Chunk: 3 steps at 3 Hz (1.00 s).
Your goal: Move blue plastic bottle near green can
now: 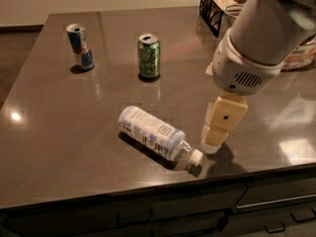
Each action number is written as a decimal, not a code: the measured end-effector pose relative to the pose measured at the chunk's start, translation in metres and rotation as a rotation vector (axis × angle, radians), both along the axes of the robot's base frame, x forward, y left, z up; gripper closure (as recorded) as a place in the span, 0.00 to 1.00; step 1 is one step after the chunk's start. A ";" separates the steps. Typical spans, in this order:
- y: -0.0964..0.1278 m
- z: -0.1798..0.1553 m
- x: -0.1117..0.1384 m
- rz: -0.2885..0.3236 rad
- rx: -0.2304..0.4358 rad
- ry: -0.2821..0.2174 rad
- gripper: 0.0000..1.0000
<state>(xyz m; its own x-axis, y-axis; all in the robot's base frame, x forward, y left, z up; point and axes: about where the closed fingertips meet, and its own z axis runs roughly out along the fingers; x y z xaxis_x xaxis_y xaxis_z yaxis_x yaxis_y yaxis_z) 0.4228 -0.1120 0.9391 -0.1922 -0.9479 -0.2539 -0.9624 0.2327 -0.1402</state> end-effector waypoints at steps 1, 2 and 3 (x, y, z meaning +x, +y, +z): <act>0.026 -0.022 -0.004 0.025 -0.004 0.030 0.00; 0.045 -0.045 -0.002 0.028 -0.024 0.046 0.00; 0.066 -0.065 0.000 0.030 -0.046 0.068 0.00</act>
Offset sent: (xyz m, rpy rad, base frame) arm 0.0023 0.0668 -0.0797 -0.0517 0.0817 0.0261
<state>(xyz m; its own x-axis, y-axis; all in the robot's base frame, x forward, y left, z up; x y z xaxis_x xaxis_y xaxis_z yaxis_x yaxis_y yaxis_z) 0.4229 -0.0464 0.8740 -0.1785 -0.9640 -0.1970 -0.9766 0.1980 -0.0843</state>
